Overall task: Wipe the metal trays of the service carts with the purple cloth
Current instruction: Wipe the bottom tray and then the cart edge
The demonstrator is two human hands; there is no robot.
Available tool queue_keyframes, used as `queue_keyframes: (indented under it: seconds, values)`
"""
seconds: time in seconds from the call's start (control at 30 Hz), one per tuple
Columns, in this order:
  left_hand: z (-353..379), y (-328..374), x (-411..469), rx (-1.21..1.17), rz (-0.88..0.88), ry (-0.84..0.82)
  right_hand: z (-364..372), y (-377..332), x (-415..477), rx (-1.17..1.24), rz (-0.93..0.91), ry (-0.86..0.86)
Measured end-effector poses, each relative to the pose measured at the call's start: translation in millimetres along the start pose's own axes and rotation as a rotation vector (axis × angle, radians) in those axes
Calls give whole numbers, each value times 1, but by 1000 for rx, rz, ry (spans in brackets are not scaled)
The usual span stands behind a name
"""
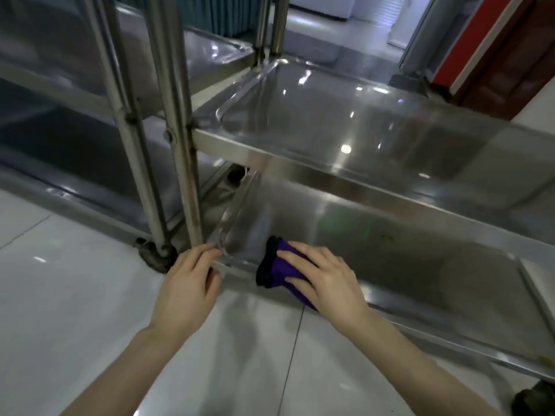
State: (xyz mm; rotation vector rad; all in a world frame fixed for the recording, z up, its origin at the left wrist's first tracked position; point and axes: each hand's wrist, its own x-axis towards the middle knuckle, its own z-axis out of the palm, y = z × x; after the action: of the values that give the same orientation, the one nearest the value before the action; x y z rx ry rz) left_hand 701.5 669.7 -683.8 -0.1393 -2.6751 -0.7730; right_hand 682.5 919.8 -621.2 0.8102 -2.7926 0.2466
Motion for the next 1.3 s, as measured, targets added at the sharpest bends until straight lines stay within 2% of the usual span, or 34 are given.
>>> queue_keyframes:
  seconds: [0.1,0.23,0.37,0.5,0.6,0.73,0.8,0.93,1.0,1.07,1.13,1.23,1.3]
  values:
    - [28,-15,-17,62,-31,-96,55,10,17,50,84,-63]
    - [51,-30,-11,233,106,-206,117,5,33,47,144,-163]
    - [75,-30,10,282,82,-183,149,1,39,47,152,-94]
    - [89,-29,11,241,26,-92,166,30,85,132,97,-161]
    - [90,-40,7,256,82,-94,179,66,145,146,217,-186]
    - [92,-46,7,253,95,-84,190,85,194,149,363,-124]
    - [91,-47,6,226,90,-68,188,71,181,160,292,-142]
    - [92,-53,-1,166,124,-44,169,38,99,232,-7,-191]
    - [94,-54,-5,135,133,-9,164,32,72,263,-8,-178]
    - [96,-53,-4,114,120,31,167,37,89,245,5,-175]
    - [99,-51,-2,117,109,72,176,50,137,190,71,-167]
    - [101,-44,1,163,92,92,185,70,208,184,294,-158]
    - [101,-39,3,196,67,93,189,71,220,170,345,-163]
